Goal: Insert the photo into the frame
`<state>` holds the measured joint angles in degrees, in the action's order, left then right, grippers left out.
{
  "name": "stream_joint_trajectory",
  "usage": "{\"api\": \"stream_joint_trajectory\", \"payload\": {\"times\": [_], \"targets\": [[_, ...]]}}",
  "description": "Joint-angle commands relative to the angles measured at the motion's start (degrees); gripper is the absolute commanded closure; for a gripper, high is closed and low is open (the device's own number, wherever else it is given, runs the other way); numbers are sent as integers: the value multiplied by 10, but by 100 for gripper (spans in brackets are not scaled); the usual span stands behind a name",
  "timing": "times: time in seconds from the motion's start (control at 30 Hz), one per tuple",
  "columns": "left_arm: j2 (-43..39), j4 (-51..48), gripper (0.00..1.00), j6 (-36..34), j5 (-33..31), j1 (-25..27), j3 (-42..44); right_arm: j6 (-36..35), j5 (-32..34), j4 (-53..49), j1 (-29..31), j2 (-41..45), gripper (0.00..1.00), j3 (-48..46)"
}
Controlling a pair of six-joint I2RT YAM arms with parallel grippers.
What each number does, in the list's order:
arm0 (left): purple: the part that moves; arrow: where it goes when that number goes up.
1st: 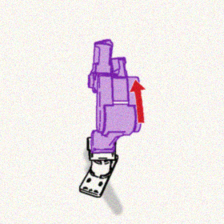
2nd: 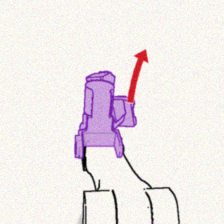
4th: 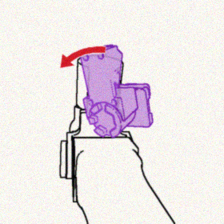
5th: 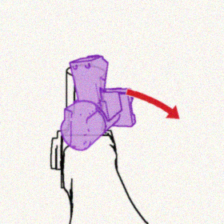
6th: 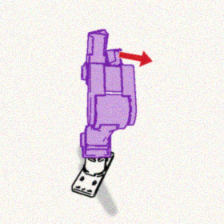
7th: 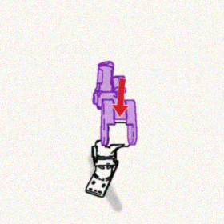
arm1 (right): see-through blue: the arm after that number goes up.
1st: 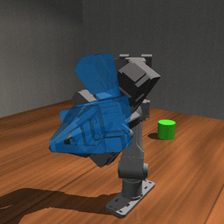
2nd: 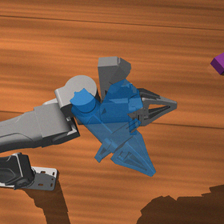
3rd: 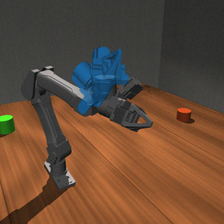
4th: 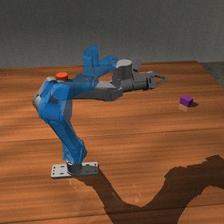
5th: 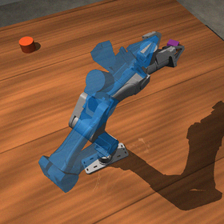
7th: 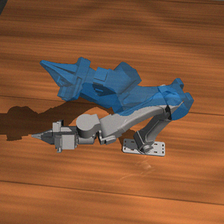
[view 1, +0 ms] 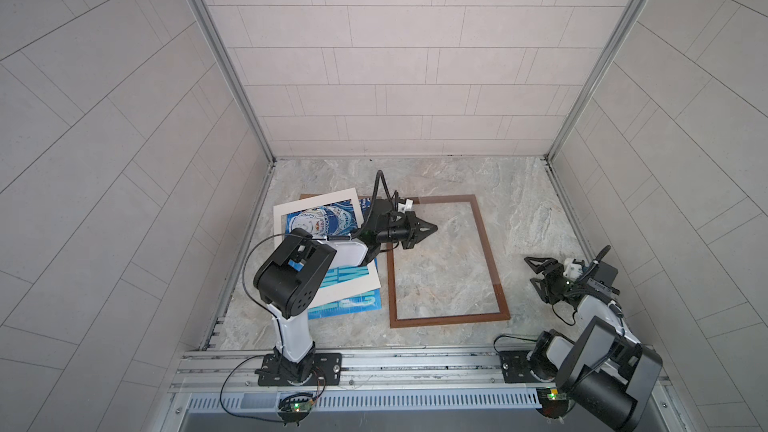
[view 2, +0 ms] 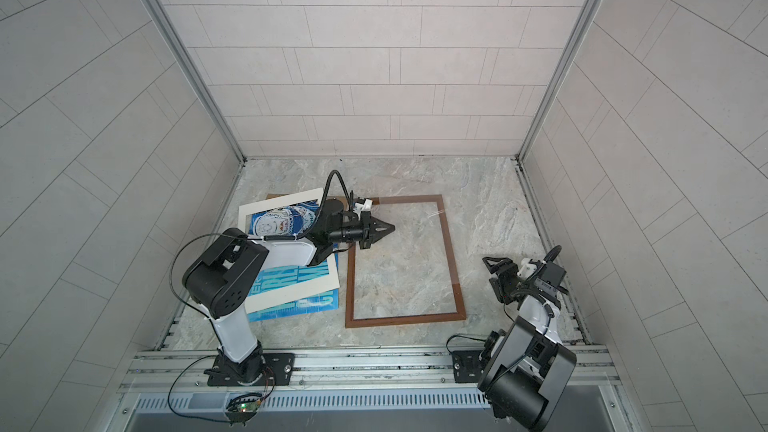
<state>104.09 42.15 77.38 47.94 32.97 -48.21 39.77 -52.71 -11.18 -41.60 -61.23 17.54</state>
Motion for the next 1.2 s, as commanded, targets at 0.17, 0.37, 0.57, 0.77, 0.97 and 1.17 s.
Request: {"api": "stream_joint_trajectory", "payload": {"times": [0.17,0.37,0.57,0.77,0.97,1.17], "targets": [[-25,-140,100,-140,-45,0,34,-80,-21,-57,92,-73,26,14],[-20,-136,100,-145,-61,-4,42,-102,-12,-56,115,-120,24,16],[-8,-140,100,-152,-54,-18,43,-101,-5,-55,135,-111,27,17],[-9,-175,100,-176,-50,-21,39,-92,-69,-48,137,-110,43,12],[-11,-191,100,-179,-56,-20,42,-71,-92,-53,138,-60,57,4],[-13,-173,100,-145,-45,-20,46,-65,-86,-78,170,-23,63,25]]}}
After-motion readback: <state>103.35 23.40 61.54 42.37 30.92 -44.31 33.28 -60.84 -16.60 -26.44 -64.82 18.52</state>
